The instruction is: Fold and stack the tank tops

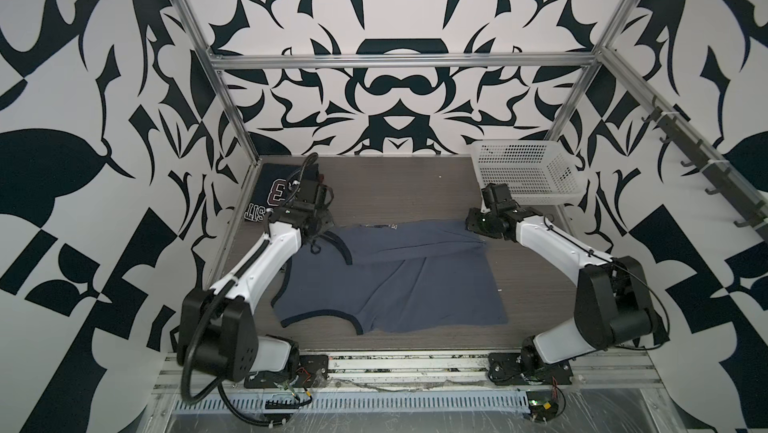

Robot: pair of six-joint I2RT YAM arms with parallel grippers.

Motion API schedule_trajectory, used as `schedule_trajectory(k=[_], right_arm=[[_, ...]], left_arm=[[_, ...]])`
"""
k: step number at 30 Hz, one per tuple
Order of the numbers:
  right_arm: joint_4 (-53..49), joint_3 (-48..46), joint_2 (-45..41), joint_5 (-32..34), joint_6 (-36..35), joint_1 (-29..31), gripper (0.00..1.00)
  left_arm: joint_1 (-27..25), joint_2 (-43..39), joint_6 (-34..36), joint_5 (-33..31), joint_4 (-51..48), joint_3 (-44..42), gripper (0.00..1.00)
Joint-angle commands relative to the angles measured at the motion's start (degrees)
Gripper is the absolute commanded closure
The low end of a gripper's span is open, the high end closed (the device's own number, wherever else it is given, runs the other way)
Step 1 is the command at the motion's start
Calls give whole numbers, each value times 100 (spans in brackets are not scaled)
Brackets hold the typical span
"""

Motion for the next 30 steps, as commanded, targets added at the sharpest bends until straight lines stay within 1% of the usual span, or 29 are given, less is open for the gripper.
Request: schedule_trajectory(k=[1, 3, 6, 15, 19, 21, 23, 28, 30], right_arm=[[-11, 186, 162, -101, 7, 66, 47], [64, 155, 233, -139, 2, 66, 47], [85, 148, 333, -191, -86, 66, 46], [321, 26, 572, -569, -121, 77, 43], [342, 25, 618, -581, -128, 75, 42], [331, 42, 608, -590, -129, 85, 42], [307, 55, 595, -583, -127, 84, 42], [208, 52, 515, -470, -155, 84, 42], [212, 21, 469, -434, -159, 85, 42]], left_arm=[[470, 707, 51, -297, -861, 489, 28], [757, 1012, 82, -85, -773, 670, 28], [965, 1485, 132, -26, -752, 999, 28], [1110, 2418, 216, 170, -356, 1640, 28], [1118, 2777, 168, 47, -553, 1938, 30], [1130, 2889, 197, -32, -560, 1999, 33], [1177, 2982, 191, -97, -638, 2060, 39], [1224, 3025, 196, -161, -706, 2069, 48], [1228, 3012, 203, -181, -699, 2037, 55]])
